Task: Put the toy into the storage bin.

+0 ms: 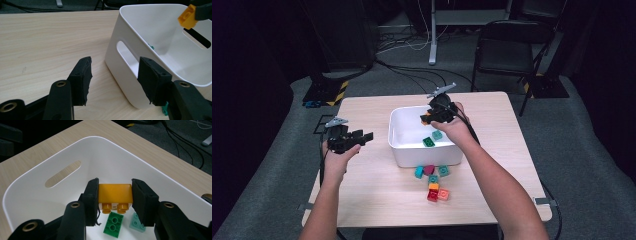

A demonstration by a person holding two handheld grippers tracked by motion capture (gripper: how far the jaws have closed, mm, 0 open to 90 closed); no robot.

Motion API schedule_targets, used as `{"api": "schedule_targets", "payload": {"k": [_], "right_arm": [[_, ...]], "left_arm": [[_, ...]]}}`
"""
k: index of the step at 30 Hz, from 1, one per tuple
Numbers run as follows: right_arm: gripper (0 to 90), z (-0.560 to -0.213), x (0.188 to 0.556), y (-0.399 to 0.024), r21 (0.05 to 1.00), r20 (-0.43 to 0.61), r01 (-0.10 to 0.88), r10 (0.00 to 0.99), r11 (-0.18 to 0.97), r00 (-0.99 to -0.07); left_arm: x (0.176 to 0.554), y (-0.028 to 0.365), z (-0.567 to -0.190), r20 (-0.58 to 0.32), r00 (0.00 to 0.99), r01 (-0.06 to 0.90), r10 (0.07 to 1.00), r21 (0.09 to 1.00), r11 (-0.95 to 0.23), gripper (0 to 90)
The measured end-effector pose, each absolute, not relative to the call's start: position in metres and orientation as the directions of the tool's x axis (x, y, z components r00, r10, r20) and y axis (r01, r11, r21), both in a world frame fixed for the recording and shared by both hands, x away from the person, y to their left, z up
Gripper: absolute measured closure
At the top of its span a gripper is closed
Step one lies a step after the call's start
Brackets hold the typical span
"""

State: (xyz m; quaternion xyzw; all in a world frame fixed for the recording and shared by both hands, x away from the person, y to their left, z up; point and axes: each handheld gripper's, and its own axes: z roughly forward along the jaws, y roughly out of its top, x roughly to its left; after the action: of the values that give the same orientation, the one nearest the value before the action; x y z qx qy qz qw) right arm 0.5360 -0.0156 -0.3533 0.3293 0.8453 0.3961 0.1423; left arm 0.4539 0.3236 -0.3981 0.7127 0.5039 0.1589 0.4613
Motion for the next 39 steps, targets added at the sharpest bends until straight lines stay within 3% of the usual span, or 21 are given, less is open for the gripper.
{"api": "schedule_targets", "payload": {"k": [16, 39], "right_arm": [[54.8, -0.369, 0.553, 0.001, 0.734, 0.010, 0.483, 0.704, 0.477, -0.710], [53.1, -0.331, 0.462, -0.034, 0.799, -0.035, 0.365, 0.643, 0.478, -0.765]], "left_arm": [[0.455, 0.326, -0.399, -0.247, 0.436, 0.575, 0.865, 0.816, -0.057, 44.0], [0.458, 0.326, -0.402, -0.250, 0.421, 0.582, 0.872, 0.811, -0.049, 43.5]]}}
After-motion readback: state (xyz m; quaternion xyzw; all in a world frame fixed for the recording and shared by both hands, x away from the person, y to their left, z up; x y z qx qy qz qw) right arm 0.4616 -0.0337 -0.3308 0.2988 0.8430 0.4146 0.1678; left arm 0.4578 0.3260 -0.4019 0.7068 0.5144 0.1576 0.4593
